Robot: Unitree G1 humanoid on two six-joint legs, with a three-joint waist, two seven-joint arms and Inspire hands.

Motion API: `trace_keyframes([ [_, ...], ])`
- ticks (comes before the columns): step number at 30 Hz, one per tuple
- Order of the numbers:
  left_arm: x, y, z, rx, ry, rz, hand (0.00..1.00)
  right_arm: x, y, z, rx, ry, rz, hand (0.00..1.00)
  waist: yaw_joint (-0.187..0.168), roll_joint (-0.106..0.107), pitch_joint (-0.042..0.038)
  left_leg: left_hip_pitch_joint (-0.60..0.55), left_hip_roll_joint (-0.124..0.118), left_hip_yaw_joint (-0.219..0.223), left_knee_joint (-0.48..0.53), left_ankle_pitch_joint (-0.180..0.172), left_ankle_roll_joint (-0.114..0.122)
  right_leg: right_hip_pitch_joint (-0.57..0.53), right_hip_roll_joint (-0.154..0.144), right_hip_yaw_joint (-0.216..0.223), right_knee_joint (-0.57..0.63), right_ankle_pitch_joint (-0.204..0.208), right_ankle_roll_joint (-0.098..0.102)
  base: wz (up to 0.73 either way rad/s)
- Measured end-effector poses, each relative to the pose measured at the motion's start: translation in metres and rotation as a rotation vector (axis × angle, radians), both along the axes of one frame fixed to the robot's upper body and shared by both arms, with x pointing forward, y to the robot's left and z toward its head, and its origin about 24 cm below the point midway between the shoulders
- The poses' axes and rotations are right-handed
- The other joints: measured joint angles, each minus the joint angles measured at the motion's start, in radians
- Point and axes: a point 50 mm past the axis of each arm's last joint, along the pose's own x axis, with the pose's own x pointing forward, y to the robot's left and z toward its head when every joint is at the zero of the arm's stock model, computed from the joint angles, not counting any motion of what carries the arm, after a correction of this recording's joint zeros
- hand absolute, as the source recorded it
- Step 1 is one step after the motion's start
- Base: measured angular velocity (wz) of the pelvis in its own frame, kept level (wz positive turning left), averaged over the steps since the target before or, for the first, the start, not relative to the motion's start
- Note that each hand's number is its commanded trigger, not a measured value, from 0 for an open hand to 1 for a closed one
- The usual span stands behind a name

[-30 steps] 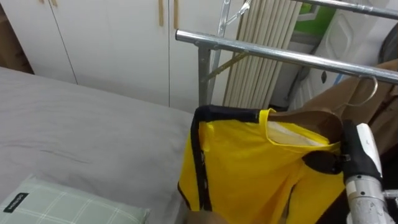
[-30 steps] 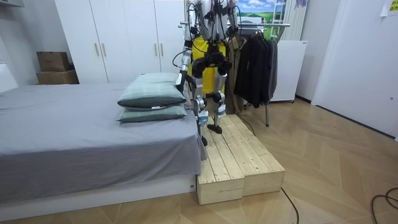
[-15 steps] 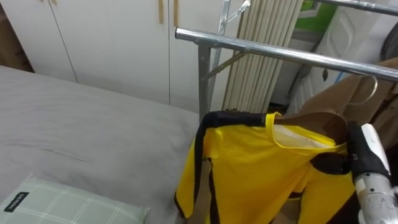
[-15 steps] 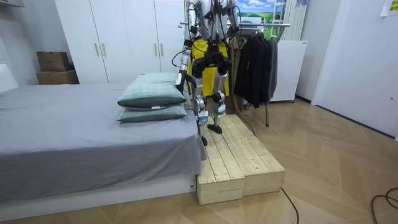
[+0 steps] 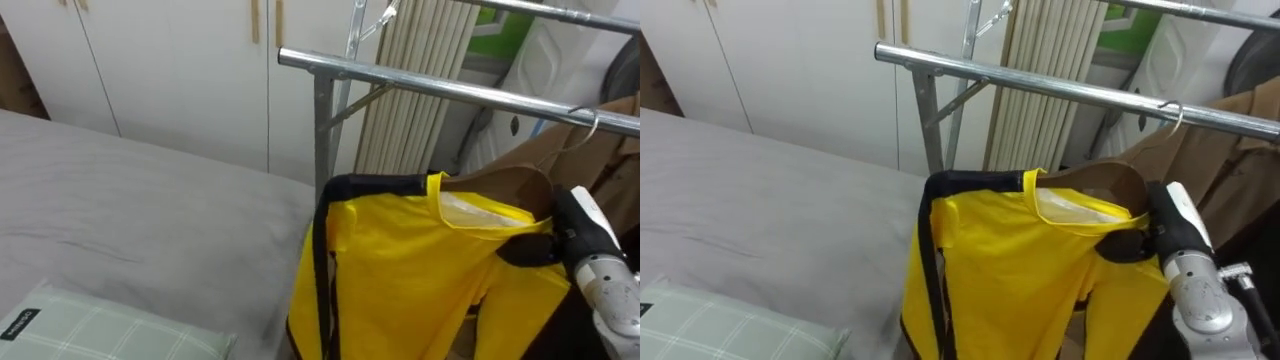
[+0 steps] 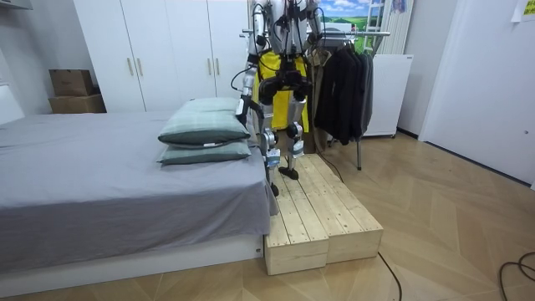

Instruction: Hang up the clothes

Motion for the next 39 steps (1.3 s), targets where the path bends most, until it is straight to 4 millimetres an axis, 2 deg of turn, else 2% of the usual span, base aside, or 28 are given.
trace_keyframes([
  [3, 0.0, 0.001, 0.0, 0.001, 0.001, 0.0, 0.0, -0.001, -0.003, -0.003, 0.001, 0.031, 0.017, 1.0, 0.0, -0.007, -0.0015, 0.001, 0.0, 0.0, 0.0, -0.001, 0.001, 0.001, 0.0, 0.0, 0.0, 0.001, 0.0, 0.0],
  [14, -0.002, 0.001, 0.0, -0.027, 0.002, 0.0, 0.0, -0.001, -0.002, -0.003, 0.005, 0.047, 0.039, 1.0, 0.002, -0.007, -0.0014, 0.004, -0.001, 0.0, -0.001, 0.002, -0.003, 0.002, 0.0, 0.002, 0.0, 0.001, -0.001, 0.0],
  [23, -0.002, 0.002, 0.001, -0.029, 0.003, -0.009, 0.0, -0.001, -0.001, -0.004, 0.014, 0.069, 0.071, 1.0, 0.002, -0.006, -0.0018, -0.004, -0.001, 0.0, -0.001, 0.002, -0.004, -0.006, 0.0, 0.0, 0.003, 0.007, -0.009, 0.0],
  [39, -0.002, 0.003, 0.001, -0.045, 0.014, -0.032, 0.0, 0.005, -0.01, 0.013, -0.055, 0.001, 0.014, 1.0, 0.012, 0.0, -0.0042, 0.007, -0.001, -0.002, -0.001, 0.002, -0.004, 0.005, -0.001, -0.003, 0.0, 0.006, -0.008, 0.0],
])
